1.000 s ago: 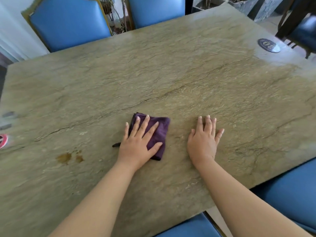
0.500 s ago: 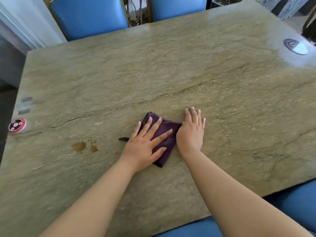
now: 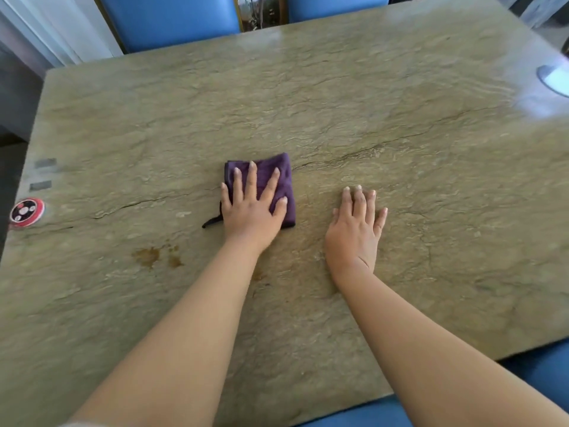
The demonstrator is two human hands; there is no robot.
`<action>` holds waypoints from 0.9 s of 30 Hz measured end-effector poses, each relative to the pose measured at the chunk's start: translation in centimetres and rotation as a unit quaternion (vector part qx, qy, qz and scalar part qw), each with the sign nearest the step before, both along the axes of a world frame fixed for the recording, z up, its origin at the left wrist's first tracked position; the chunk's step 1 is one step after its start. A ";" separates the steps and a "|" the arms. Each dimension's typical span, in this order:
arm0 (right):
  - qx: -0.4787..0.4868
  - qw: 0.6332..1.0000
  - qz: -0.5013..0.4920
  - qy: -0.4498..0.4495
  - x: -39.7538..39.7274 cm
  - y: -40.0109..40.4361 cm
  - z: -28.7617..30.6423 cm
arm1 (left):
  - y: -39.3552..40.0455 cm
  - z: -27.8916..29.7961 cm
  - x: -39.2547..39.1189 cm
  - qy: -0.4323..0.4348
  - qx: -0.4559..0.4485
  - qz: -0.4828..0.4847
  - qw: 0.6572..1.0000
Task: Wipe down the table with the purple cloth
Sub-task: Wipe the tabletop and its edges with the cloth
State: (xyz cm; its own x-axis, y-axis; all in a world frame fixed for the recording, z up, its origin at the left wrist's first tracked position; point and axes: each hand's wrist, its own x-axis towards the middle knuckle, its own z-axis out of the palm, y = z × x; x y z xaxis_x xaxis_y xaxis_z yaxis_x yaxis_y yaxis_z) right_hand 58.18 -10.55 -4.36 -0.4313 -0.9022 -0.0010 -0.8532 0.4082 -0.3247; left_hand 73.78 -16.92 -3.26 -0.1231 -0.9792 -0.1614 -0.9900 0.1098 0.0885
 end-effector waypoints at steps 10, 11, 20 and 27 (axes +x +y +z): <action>-0.036 0.984 0.111 -0.134 8.4 2.9 1.5 | 8.2 -0.3 10.4 -0.027 -0.037 -0.106 0.993; -0.039 0.982 0.116 -0.146 9.3 3.2 1.5 | 6.4 -0.2 11.1 -0.033 -0.034 -0.064 0.997; -0.045 0.983 0.107 -0.141 13.6 3.3 1.1 | 7.3 -0.1 10.2 -0.023 -0.022 -0.014 0.999; -0.015 0.990 0.096 -0.105 19.2 1.4 1.2 | 4.0 0.2 20.2 -0.023 -0.027 -0.201 0.979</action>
